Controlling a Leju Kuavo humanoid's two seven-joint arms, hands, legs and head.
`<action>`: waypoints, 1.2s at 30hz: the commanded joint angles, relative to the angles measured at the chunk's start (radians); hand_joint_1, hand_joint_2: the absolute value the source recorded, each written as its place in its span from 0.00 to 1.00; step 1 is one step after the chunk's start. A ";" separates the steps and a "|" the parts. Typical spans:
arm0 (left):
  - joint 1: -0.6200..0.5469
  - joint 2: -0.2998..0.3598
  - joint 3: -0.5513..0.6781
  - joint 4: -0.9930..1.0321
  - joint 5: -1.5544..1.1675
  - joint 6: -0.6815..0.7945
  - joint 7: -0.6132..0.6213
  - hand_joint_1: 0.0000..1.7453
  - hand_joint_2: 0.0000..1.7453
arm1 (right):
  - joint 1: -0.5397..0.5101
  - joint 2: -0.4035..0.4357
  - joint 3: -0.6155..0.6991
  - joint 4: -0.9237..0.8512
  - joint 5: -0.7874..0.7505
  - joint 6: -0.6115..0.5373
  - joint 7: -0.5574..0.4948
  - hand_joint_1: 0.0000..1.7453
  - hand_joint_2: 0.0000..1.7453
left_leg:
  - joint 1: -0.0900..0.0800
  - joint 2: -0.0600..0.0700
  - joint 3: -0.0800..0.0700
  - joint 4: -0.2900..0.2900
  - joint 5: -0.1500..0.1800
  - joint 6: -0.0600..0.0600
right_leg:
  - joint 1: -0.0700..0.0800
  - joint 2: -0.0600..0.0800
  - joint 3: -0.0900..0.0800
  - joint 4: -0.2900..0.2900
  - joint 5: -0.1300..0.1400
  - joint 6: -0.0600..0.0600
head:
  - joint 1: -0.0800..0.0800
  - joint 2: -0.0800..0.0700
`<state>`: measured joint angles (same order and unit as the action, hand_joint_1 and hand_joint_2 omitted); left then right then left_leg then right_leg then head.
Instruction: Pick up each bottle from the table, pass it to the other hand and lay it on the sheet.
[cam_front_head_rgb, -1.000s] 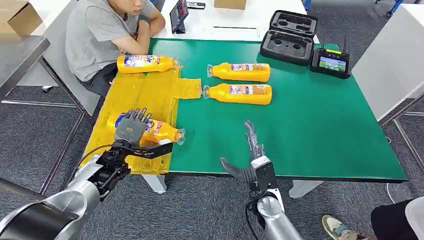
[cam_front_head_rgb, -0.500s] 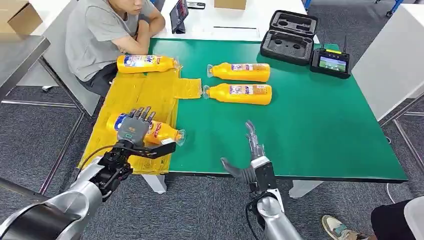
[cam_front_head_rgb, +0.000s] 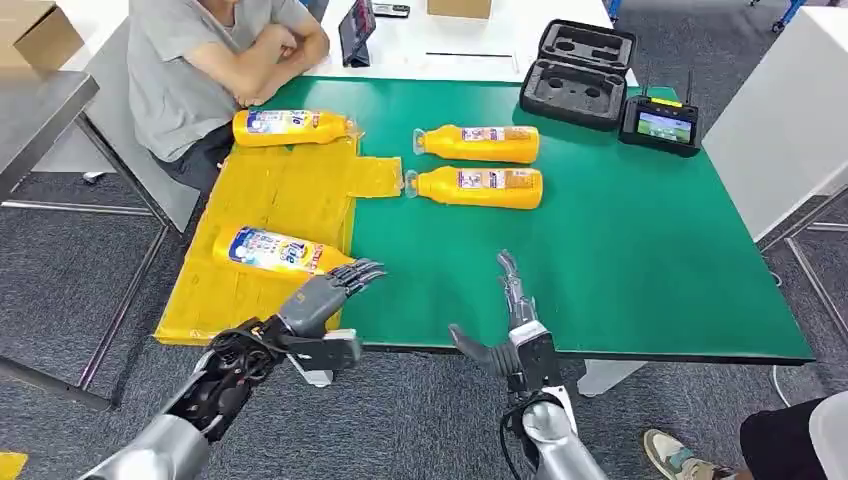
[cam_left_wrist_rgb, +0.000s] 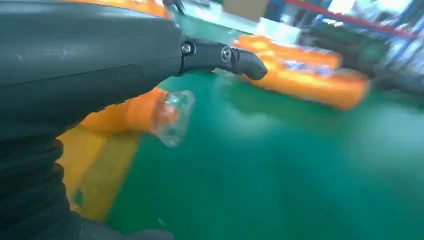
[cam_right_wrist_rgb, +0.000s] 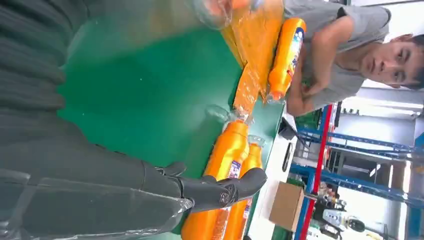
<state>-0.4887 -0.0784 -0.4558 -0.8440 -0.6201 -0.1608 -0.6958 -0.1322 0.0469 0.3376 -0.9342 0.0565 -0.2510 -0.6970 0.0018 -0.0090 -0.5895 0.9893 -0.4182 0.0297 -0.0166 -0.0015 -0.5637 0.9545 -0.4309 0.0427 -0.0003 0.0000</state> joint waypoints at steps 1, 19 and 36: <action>0.131 0.058 -0.102 -0.303 0.275 -0.006 -0.002 0.00 1.00 | -0.031 0.015 0.008 -0.019 0.003 0.000 -0.001 0.00 0.00 | 0.000 0.004 0.002 0.001 -0.002 -0.001 | 0.000 0.004 0.001 0.001 -0.001 -0.002 | -0.001 0.000; 0.180 0.041 -0.146 -0.307 0.379 0.007 -0.002 0.00 1.00 | -0.014 -0.019 -0.035 -0.051 0.021 -0.125 -0.001 0.00 0.00 | 0.000 0.002 0.004 0.001 -0.002 -0.001 | 0.000 0.001 0.003 0.001 -0.002 -0.002 | 0.000 0.000; 0.173 -0.002 -0.082 -0.283 0.457 -0.070 -0.002 0.00 1.00 | -0.004 0.000 -0.134 -0.110 0.029 -0.155 -0.001 0.00 1.00 | 0.001 0.001 0.003 0.001 -0.002 -0.002 | 0.000 0.000 0.003 0.001 -0.002 -0.003 | 0.000 0.000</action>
<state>-0.2844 -0.0710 -0.5653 -1.1662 -0.1678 -0.2133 -0.7012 -0.1181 0.0401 0.2392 -1.0517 0.0706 -0.3975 -0.6970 0.0015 -0.0088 -0.5889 0.9894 -0.4180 0.0299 -0.0174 -0.0017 -0.5634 0.9544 -0.4309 0.0427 -0.0008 0.0000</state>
